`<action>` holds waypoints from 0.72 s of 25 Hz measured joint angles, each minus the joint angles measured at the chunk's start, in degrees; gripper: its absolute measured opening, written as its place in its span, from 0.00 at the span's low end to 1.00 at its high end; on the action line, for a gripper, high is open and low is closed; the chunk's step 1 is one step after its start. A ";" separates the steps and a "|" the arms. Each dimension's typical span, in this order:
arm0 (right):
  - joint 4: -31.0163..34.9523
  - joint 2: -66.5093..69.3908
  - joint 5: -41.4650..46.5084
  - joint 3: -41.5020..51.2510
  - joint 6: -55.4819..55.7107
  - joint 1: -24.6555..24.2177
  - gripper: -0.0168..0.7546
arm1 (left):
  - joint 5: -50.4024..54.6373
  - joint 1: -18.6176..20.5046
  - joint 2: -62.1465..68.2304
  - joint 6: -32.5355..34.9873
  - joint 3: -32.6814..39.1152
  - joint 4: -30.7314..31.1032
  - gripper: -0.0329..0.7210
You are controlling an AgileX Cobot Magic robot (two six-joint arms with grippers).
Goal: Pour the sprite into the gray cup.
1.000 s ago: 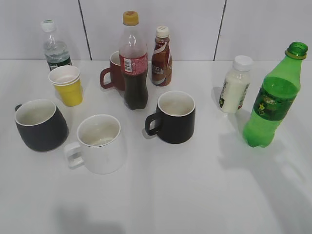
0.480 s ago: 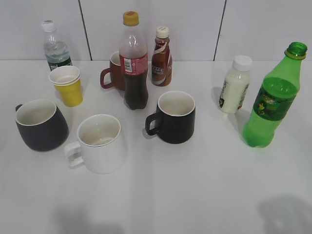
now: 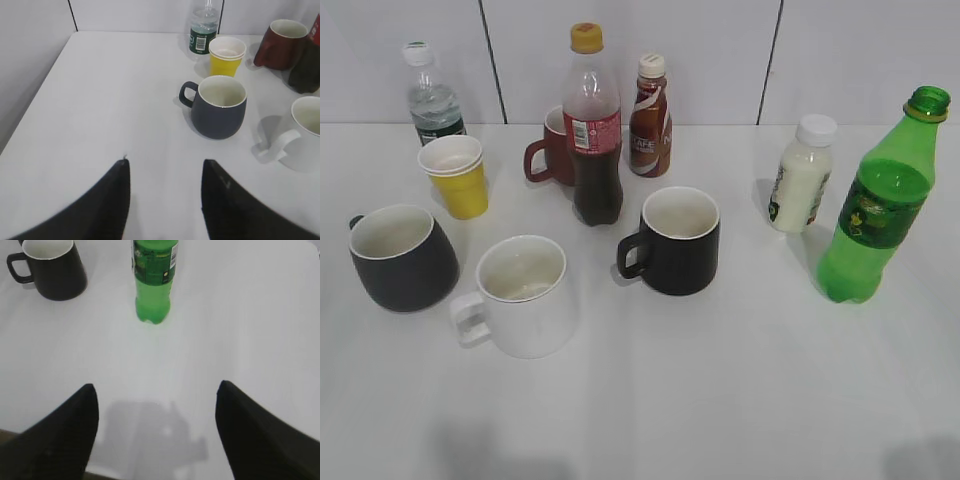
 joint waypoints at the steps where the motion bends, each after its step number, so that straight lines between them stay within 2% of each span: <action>1: -0.08 0.00 -0.27 0.04 0.00 0.00 0.73 | -0.15 -0.02 0.00 0.00 0.00 -0.02 0.53; 9: -0.20 0.00 -0.74 0.07 0.23 -0.28 0.73 | -0.26 -1.15 0.00 0.06 0.00 -0.07 0.53; 18: -0.25 -3.45 -0.97 0.07 0.31 -4.96 0.70 | -0.35 -2.32 0.00 0.06 0.05 -0.07 0.53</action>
